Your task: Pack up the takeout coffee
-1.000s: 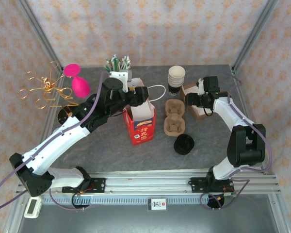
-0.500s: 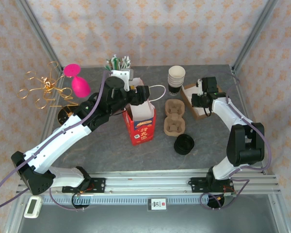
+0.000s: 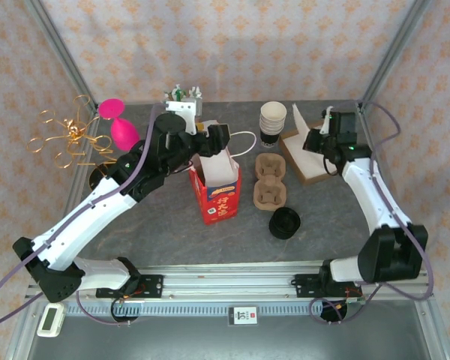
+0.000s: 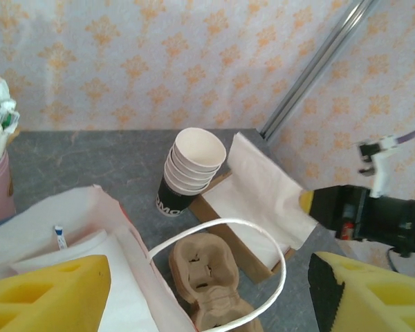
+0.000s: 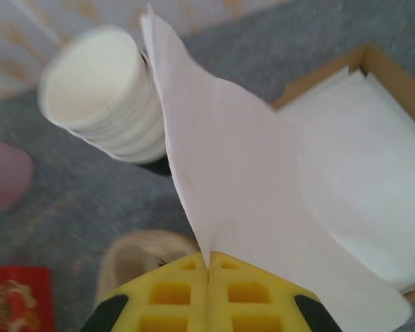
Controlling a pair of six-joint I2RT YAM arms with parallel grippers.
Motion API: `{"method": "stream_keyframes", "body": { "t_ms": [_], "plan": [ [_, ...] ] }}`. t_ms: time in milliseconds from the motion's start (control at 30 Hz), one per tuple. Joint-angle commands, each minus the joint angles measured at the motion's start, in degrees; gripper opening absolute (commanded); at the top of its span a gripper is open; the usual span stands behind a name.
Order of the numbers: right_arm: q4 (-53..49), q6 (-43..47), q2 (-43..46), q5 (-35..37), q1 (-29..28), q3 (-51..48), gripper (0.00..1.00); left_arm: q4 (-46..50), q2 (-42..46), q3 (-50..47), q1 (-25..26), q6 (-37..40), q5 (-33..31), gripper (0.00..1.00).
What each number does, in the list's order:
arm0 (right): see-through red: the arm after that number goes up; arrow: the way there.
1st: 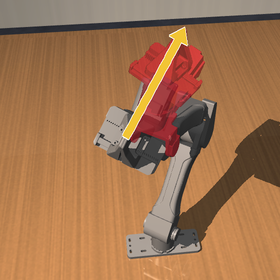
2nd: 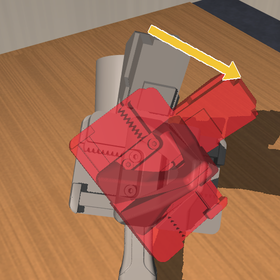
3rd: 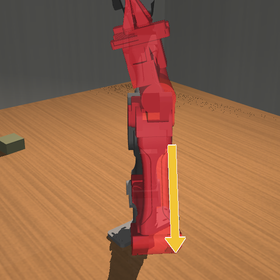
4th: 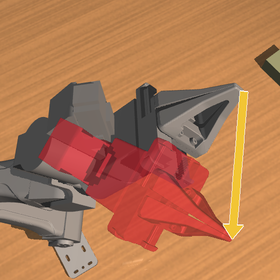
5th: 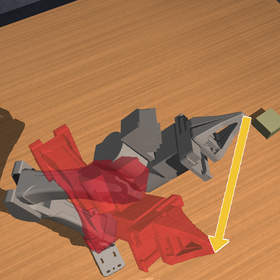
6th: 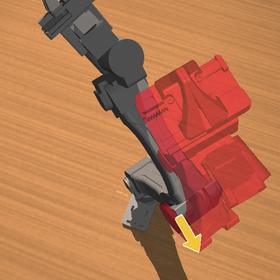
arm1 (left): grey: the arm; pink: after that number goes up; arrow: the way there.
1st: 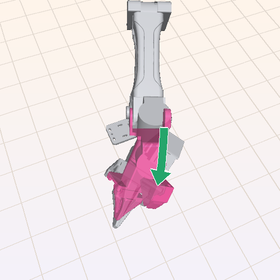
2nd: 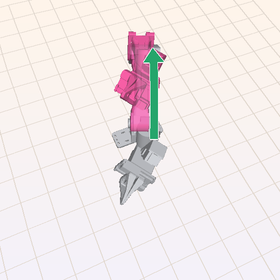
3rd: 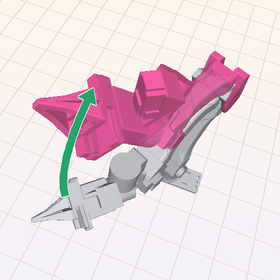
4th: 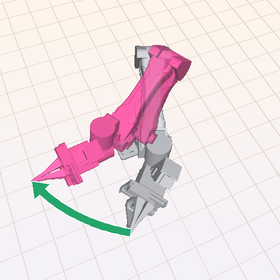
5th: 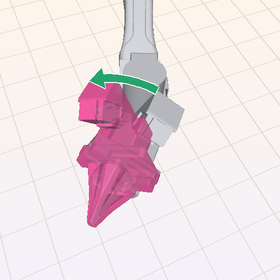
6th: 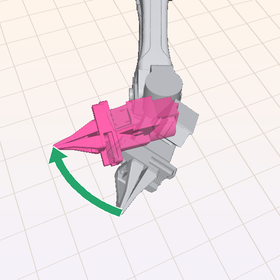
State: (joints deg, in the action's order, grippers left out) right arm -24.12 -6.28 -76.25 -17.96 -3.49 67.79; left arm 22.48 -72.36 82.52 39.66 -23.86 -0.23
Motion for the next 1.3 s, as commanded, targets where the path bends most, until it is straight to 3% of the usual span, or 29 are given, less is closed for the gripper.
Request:
{"method": "stream_keyframes", "body": {
  "t_ms": [0, 200, 433, 533, 700, 900, 1067, 1200, 1267],
  "plan": [
    [1.91, -7.87, 4.85, -2.62, 0.16, 2.5, 0.0, -0.64, 0.82, 2.52, 0.48, 2.13, 0.66, 0.78],
    [2.33, -17.58, 8.22, -6.24, 0.15, 8.98, 0.0, -2.18, -2.92, 6.46, 4.25, 5.18, 3.11, 0.78],
    [5.66, -26.81, 9.63, -12.98, -0.29, 17.42, 0.0, -3.55, -9.3, 12.27, 9.12, 16.05, 3.12, 0.85],
    [4.5, -24.91, 8.79, -17.47, -0.29, 21.69, 0.0, -1.77, -11.63, 16.06, 9.03, 20.66, 1.51, 0.89],
    [5.3, -24.28, 7.78, -23.33, -0.47, 24.81, 0.0, -0.41, -13.59, 18.28, 9.09, 28.38, 7.06, 0.93],
    [4.94, -18.02, 7.98, -33.31, -0.82, 25.41, 0.0, 3.03, -15.66, 23.79, 8.44, 34.41, 3.04, 0.94],
    [0.87, -8.46, 6.03, -42.19, -0.82, 27.79, 0.0, 8.15, -16.1, 25.36, 5.35, 39.59, 10.47, 0.97],
    [-2.88, -3.56, 4.35, -46.02, -0.82, 29.59, 0.0, 9.64, -16.27, 26.99, 2.94, 40.35, 10.57, 0.99],
    [-2.47, -2.81, 4.08, -49.38, -0.82, 29.45, 0.0, 10.32, -15.86, 28.04, 1.13, 41.03, 15.76, 0.99]
  ]
}}
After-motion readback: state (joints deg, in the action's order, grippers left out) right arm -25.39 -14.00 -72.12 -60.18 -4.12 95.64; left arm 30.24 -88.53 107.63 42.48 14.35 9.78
